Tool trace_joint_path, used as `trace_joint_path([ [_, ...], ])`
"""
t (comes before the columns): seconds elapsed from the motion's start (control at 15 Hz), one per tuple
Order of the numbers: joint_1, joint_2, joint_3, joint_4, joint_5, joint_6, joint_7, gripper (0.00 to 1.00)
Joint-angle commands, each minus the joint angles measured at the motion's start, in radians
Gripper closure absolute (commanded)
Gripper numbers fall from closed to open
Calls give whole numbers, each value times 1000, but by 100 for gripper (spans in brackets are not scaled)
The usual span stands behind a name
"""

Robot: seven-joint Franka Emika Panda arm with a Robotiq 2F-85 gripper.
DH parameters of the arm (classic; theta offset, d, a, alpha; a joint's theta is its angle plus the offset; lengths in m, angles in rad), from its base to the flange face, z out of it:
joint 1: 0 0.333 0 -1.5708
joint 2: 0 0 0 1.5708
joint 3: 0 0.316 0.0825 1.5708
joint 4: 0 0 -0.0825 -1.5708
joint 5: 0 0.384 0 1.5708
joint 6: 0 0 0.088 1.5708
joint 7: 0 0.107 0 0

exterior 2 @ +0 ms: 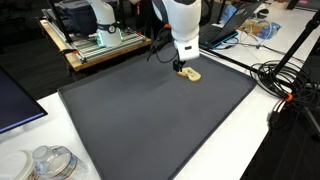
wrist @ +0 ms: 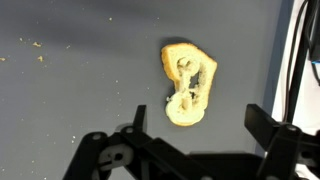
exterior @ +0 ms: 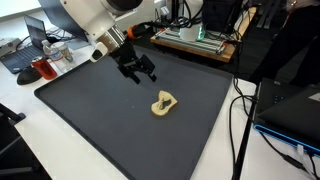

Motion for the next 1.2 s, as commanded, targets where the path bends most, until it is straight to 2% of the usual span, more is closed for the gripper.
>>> trace_joint_path([
  [0.0,-54,16,26,-21,82,6,-97,0],
  [0.47,-113,66,45,-8,184,-18,-232,0],
  [1.13,-119,134,36,28,288,-77,-327,0],
])
